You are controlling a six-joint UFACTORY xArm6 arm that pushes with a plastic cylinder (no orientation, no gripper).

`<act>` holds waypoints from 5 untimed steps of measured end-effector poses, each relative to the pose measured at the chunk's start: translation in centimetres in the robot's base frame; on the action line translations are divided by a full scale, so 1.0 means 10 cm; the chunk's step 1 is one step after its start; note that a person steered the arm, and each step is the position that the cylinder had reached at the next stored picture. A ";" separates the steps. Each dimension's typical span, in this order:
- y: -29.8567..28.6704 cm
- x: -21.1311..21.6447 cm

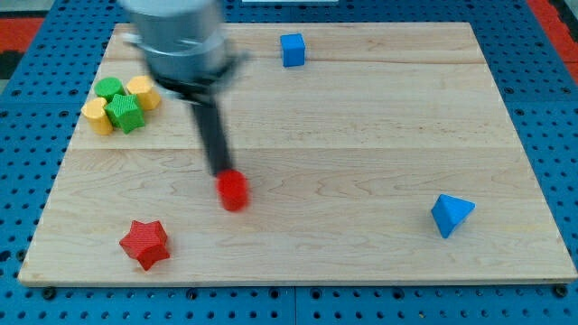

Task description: Move the red star close to red circle

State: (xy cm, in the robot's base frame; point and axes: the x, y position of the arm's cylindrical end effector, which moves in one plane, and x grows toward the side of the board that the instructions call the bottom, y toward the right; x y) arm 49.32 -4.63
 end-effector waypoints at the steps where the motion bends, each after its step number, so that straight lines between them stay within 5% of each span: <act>1: -0.69 0.08; 2: -0.65 0.42; 4: 1.47 0.45; 5: 1.01 0.60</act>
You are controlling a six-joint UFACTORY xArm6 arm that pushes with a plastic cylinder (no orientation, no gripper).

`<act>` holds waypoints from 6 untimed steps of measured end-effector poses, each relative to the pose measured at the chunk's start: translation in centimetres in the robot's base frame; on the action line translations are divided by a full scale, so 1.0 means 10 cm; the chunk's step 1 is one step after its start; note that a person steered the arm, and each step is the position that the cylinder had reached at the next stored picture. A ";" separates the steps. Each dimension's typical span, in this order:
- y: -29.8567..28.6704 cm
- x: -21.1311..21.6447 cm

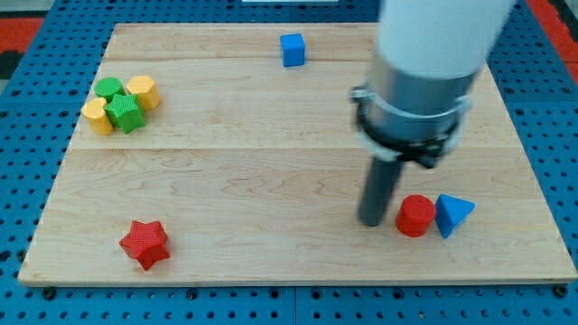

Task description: Move the red star close to red circle

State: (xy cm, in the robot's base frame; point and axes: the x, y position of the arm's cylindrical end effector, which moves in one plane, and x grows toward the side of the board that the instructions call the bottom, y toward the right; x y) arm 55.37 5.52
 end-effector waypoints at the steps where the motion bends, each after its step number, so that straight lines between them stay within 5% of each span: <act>1: -0.92 0.56; 3: -2.66 0.37; 4: -2.77 -0.02; 6: -1.13 -0.27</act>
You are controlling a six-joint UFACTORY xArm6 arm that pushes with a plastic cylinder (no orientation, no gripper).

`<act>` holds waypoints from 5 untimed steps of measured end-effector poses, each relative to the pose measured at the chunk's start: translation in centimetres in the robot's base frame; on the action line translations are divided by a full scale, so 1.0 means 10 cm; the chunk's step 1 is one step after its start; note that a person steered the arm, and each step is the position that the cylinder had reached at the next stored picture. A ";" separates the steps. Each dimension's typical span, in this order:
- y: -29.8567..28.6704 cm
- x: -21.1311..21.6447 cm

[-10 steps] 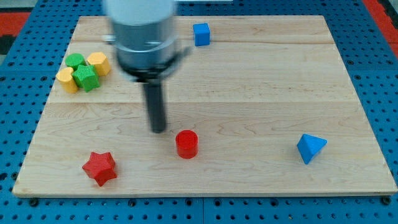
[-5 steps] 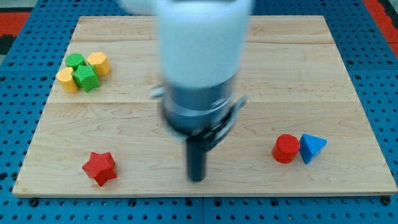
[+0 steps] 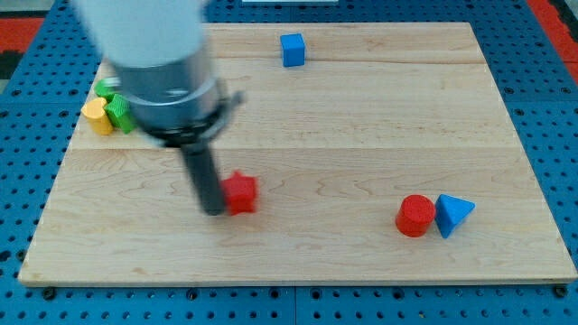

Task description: Move the red star close to red circle

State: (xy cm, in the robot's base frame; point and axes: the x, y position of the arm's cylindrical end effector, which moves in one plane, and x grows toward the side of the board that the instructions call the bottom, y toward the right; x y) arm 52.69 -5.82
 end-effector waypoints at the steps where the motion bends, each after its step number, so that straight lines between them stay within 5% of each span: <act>1: 0.25 -0.09; 2: 0.22 -0.21; 4: 1.42 -0.33; 5: 1.41 -0.36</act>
